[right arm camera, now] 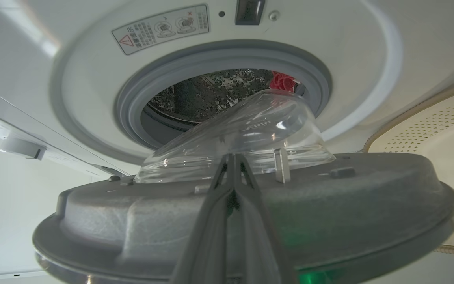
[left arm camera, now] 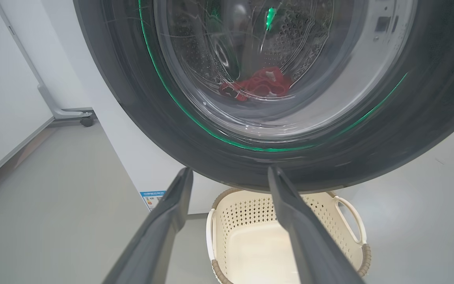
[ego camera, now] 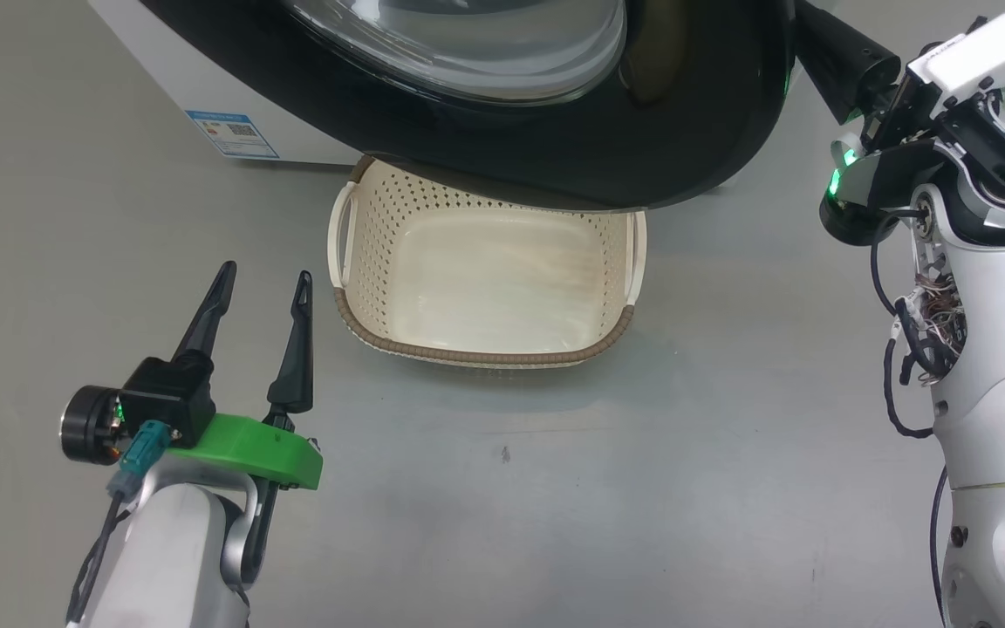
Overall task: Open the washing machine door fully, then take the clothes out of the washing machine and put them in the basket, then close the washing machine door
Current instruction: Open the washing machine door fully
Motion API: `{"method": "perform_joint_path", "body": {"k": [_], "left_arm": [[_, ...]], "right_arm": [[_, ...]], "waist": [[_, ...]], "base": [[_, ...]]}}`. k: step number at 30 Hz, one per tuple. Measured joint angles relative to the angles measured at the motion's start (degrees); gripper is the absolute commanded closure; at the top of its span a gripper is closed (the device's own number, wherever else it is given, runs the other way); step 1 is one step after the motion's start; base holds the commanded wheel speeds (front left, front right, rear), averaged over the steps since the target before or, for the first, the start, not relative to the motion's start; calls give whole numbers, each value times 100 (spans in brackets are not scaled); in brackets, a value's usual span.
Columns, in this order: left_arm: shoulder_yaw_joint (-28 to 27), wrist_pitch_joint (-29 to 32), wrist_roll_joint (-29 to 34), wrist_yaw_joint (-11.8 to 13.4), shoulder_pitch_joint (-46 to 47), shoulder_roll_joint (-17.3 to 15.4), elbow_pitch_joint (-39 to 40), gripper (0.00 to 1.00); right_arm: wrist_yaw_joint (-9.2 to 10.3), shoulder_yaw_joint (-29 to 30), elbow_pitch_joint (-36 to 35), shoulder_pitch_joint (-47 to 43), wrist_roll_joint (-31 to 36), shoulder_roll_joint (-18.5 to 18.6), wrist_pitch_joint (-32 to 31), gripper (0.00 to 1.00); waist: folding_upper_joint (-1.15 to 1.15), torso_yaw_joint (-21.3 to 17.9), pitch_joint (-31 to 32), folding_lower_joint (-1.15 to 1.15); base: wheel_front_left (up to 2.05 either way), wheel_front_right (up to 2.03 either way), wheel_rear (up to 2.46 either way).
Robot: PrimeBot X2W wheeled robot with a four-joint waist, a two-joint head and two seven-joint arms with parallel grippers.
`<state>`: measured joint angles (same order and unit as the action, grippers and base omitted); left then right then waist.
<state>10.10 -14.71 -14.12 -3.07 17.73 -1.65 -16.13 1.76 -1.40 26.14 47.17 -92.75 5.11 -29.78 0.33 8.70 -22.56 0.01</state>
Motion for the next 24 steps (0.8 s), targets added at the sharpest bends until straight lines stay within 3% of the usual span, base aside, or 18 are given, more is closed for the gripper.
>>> {"method": "perform_joint_path", "body": {"k": [16, 24], "left_arm": [[3, 0, -48, 76, 27, 0, -12, 0], [2, 0, -49, 80, 32, 0, -87, 0]], "right_arm": [[-20, -97, 400, 152, -260, 107, -701, 100], [-179, -212, 599, 11, -353, 108, -1045, 100]], "waist": [[0, 64, -34, 0], [0, 33, 106, 0]], "base": [[0, 0, 0], [0, 0, 0]]}}
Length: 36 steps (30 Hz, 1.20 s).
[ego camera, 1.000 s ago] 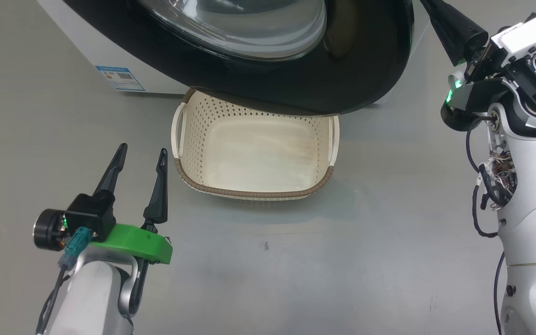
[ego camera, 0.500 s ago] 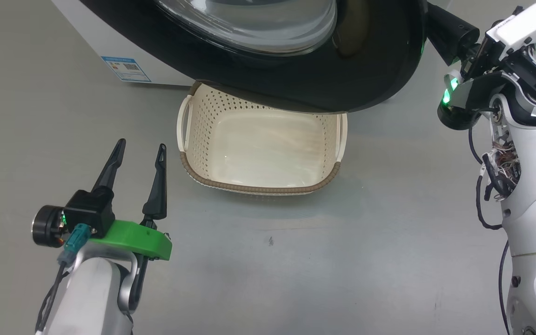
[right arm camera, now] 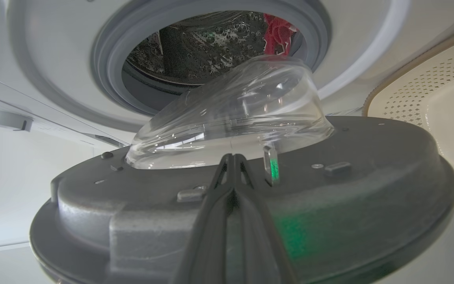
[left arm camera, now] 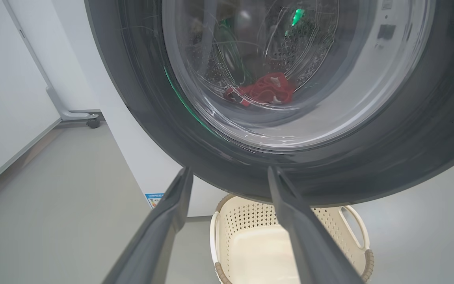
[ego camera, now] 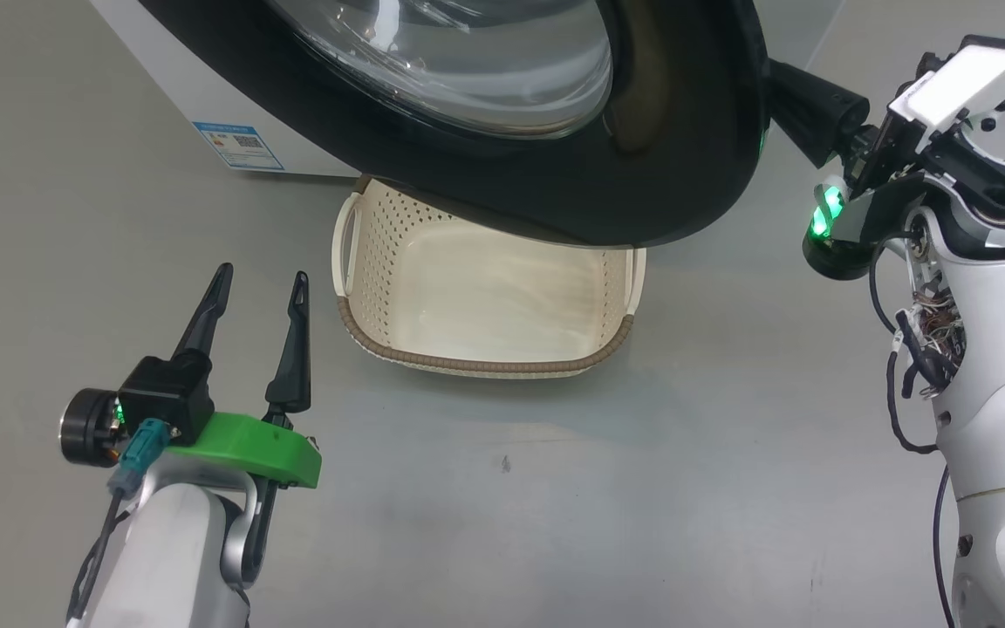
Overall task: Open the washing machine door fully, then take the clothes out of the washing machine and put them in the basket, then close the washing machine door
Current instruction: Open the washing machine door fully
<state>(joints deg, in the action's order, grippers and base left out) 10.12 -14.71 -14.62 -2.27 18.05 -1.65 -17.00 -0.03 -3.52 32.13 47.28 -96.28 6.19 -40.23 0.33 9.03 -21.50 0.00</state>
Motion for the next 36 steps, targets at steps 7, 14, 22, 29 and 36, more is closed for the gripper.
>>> {"method": "perform_joint_path", "body": {"k": [7, 14, 22, 29, 36], "left_arm": [[-3, 0, 1, 4, -14, 0, -85, 0], [-23, 0, 8, 4, -88, 0, -161, 0], [-87, 0, 13, 42, -259, -2, -223, 0], [-70, 0, 57, 41, -275, -2, -254, 0], [-58, 0, 60, 37, -291, -2, -287, 0]], "right_arm": [[-154, -102, 80, -244, -129, -68, -265, 100], [-311, -268, 108, -539, -250, -148, -495, 100], [-376, -537, 129, -844, -457, -249, -704, 100], [-422, -797, 129, -1057, -546, -254, -814, 100], [-458, -1159, 79, -1244, -827, -250, -893, 100]], "waist": [[0, -58, 166, 0], [0, -134, 366, 0], [0, -257, 596, 0], [0, -317, 726, 0], [0, -326, 824, 0]], "base": [[0, 0, 0], [0, 0, 0], [0, 0, 0], [0, 0, 0], [0, 0, 0]]}}
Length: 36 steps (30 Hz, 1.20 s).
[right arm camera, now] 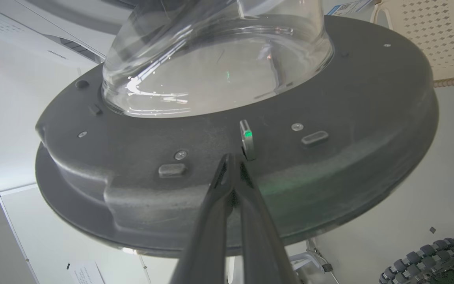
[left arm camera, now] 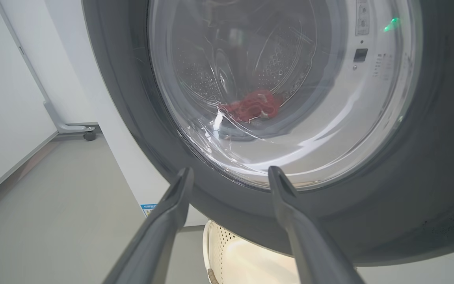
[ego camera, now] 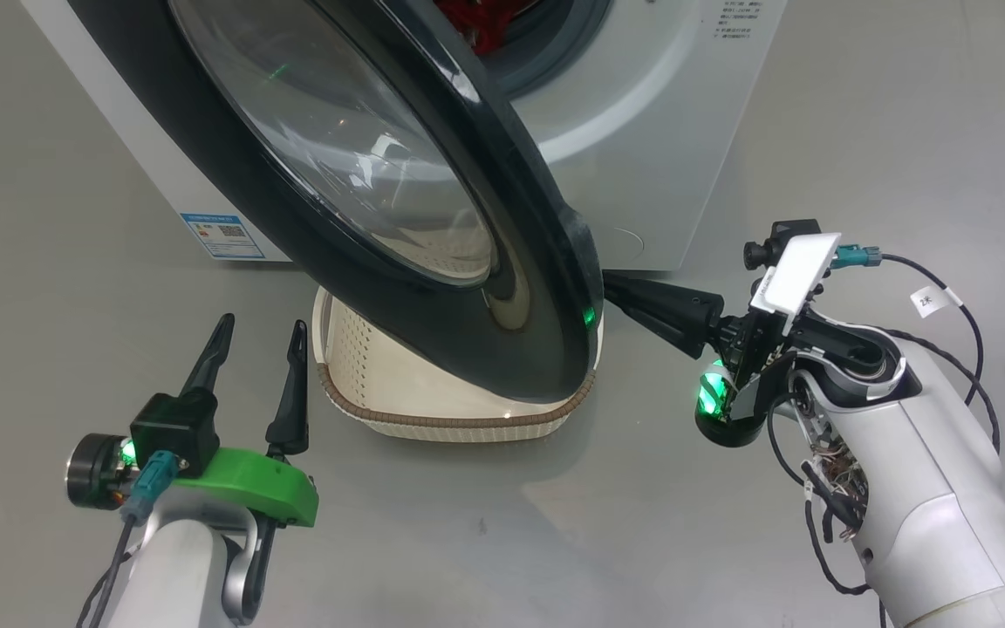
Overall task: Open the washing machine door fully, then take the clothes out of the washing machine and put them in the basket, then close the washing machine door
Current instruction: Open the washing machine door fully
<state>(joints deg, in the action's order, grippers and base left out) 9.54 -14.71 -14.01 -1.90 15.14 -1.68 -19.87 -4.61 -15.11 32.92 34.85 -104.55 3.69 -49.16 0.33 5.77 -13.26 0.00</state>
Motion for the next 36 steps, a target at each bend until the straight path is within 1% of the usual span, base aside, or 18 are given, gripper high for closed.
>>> {"method": "perform_joint_path", "body": {"k": [8, 19, 27, 35, 36], "left_arm": [[8, 0, 0, -18, -80, 0, -20, 0], [5, 0, -1, -18, -112, 0, -22, 0], [29, 0, -9, -16, -174, -1, -51, 0], [26, 0, -10, -15, -231, -1, -49, 0], [20, 0, -10, -15, -238, -1, -51, 0]], "right_arm": [[-4, -538, -235, -162, -468, 1, -2, 100], [-55, -1169, -488, -328, -749, 8, 83, 100], [-62, -1388, -575, -435, -840, -4, 294, 100], [-89, -1363, -587, -474, -889, -8, 623, 100], [-130, -1330, -597, -496, -890, -8, 697, 100]], "waist": [[0, 46, 98, 0], [0, 112, 168, 0], [0, 195, 256, 0], [0, 222, 321, 0], [0, 219, 338, 0]], "base": [[0, 0, 0], [0, 0, 0], [0, 0, 0], [0, 0, 0], [0, 0, 0]]}}
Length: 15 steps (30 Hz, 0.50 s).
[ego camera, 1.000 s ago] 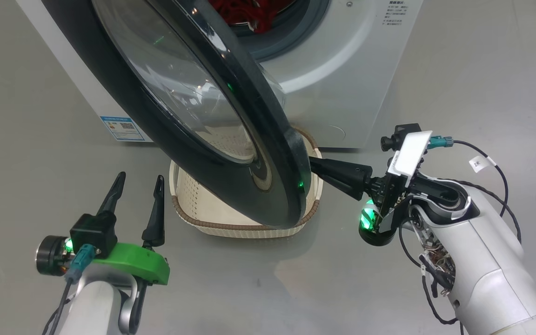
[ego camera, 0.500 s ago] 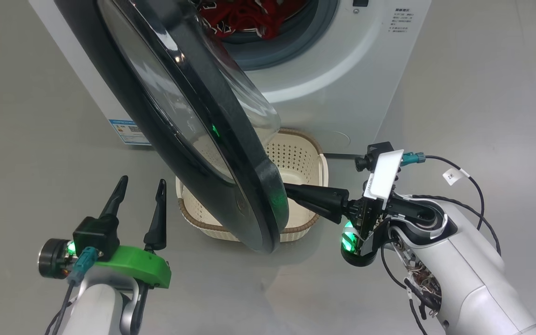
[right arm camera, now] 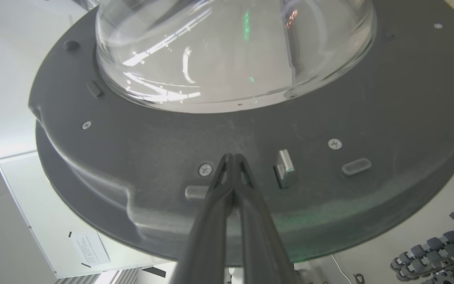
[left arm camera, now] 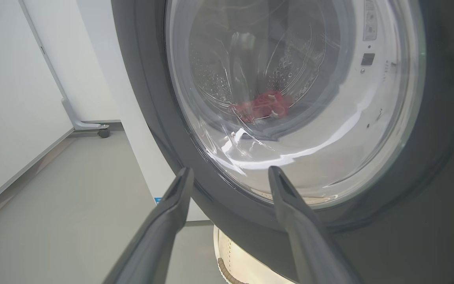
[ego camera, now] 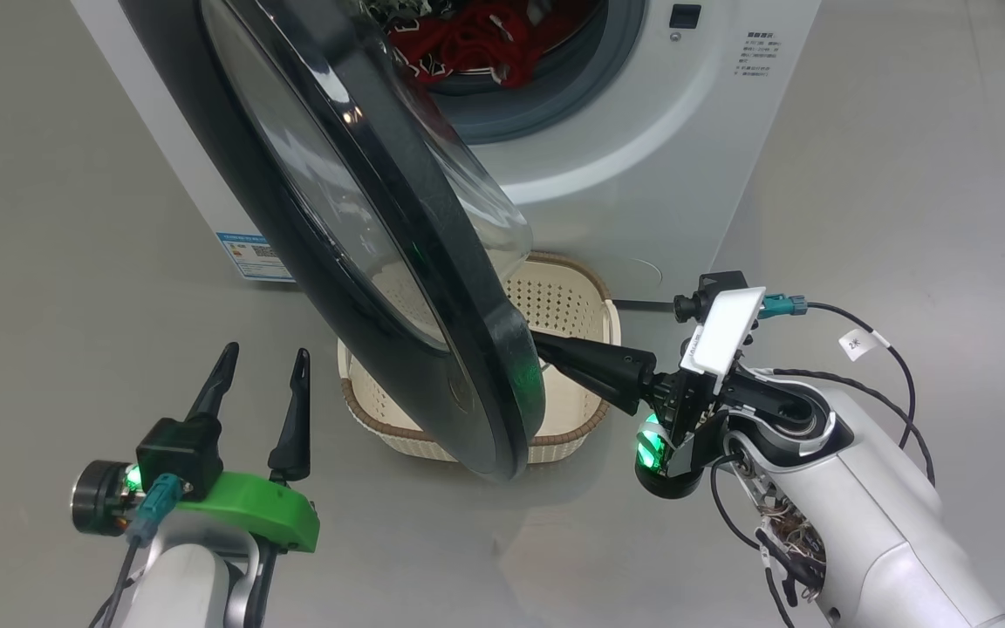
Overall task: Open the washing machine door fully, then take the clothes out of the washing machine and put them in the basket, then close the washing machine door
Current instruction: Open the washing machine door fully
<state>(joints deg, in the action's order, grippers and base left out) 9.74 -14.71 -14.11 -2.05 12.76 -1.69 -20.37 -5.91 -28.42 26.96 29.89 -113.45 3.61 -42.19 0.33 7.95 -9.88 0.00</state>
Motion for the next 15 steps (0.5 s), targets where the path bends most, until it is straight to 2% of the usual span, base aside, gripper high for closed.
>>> {"method": "perform_joint_path", "body": {"k": [9, 10, 11, 12, 13, 14, 15], "left_arm": [[-3, 0, 1, 0, -54, 0, -2, 0], [-7, 0, 1, 0, -64, 0, -3, 0], [-12, 0, 1, 0, -86, 0, -3, 0], [-21, 0, 1, 0, -112, -1, -3, 0], [-23, 0, 1, 0, -131, -1, -9, 0], [-11, 0, 2, 0, -139, -1, -18, 0], [-10, 0, 2, 0, -142, -1, -19, 0]], "right_arm": [[-59, 510, -207, -174, -101, -3, 517, 100], [-59, 573, -234, -195, -96, -4, 591, 90], [-60, 635, -265, -216, -79, -5, 673, 62], [-70, 709, -298, -236, -76, -10, 759, 62], [-77, 780, -334, -258, -52, -7, 831, 7], [-80, 837, -379, -288, 21, 16, 915, 0], [-105, 895, -414, -324, 87, 44, 998, 0]], "waist": [[0, -69, 81, 0], [0, -83, 93, 0], [0, -101, 104, 0], [0, -122, 113, 0], [0, -142, 122, 0], [0, -159, 132, 0], [0, -172, 143, 0]], "base": [[0, 0, 0], [0, 0, 0], [0, 0, 0], [0, 0, 0], [0, 0, 0], [0, 0, 0], [0, 0, 0]]}}
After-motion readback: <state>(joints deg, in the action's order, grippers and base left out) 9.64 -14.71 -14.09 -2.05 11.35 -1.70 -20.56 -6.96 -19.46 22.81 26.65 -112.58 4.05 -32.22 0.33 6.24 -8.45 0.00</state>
